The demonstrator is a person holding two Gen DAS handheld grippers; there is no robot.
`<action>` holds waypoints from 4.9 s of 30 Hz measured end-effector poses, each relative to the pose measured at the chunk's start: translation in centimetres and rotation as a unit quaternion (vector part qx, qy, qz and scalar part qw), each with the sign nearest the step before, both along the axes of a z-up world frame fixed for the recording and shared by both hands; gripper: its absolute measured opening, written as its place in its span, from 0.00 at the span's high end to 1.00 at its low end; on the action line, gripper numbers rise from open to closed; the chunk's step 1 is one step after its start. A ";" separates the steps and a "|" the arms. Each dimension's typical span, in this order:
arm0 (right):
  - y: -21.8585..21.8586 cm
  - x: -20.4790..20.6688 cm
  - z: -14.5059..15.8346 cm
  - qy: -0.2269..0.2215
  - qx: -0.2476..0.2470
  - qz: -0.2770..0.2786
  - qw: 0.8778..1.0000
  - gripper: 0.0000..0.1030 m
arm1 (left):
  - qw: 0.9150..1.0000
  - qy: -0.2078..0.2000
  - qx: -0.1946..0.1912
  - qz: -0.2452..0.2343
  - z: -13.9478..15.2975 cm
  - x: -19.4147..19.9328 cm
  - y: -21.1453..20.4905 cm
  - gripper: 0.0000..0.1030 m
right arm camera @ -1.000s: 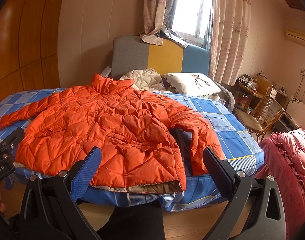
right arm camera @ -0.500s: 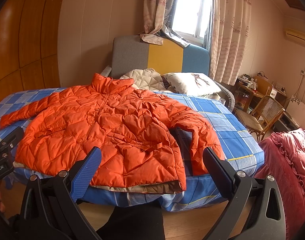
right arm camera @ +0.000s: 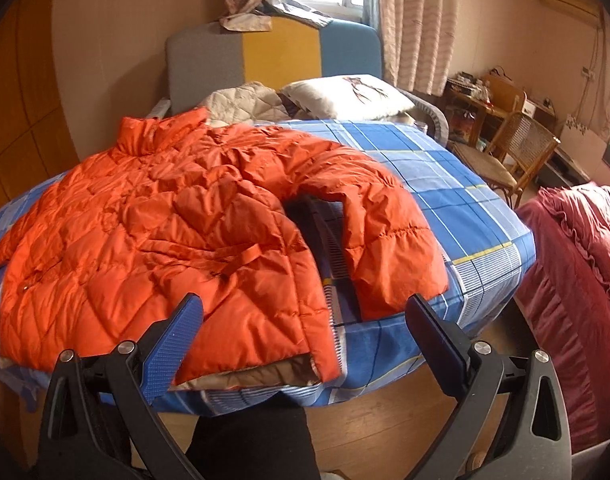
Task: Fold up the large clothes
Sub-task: 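Reach the right tool to the jacket sleeve cuff and grasp it, then carry the held sleeve across the jacket front toward the collar, then open the right tool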
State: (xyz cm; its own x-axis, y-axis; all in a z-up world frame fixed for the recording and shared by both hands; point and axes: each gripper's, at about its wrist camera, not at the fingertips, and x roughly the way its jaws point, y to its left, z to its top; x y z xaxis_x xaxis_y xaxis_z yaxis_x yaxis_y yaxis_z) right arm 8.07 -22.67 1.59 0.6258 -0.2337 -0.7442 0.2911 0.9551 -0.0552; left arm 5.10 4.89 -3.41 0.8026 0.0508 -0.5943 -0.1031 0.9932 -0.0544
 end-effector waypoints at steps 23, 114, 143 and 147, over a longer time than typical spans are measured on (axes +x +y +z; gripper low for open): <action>-11.7 8.4 -8.0 0.127 -0.067 -0.160 0.977 0.62 | 0.998 0.049 0.020 -0.017 -3.3 10.5 -0.4 0.02; 23.6 33.8 -2.2 0.013 0.020 0.274 0.962 0.95 | 0.993 0.116 -0.003 0.039 -8.7 23.5 8.6 0.02; 22.5 31.5 -2.5 0.021 0.165 0.253 0.953 0.39 | 0.993 0.098 -0.033 0.062 -8.1 21.3 10.2 0.02; 21.6 33.0 -4.2 0.044 0.137 0.210 0.967 0.50 | 0.992 0.101 -0.042 0.067 -8.6 20.4 10.6 0.02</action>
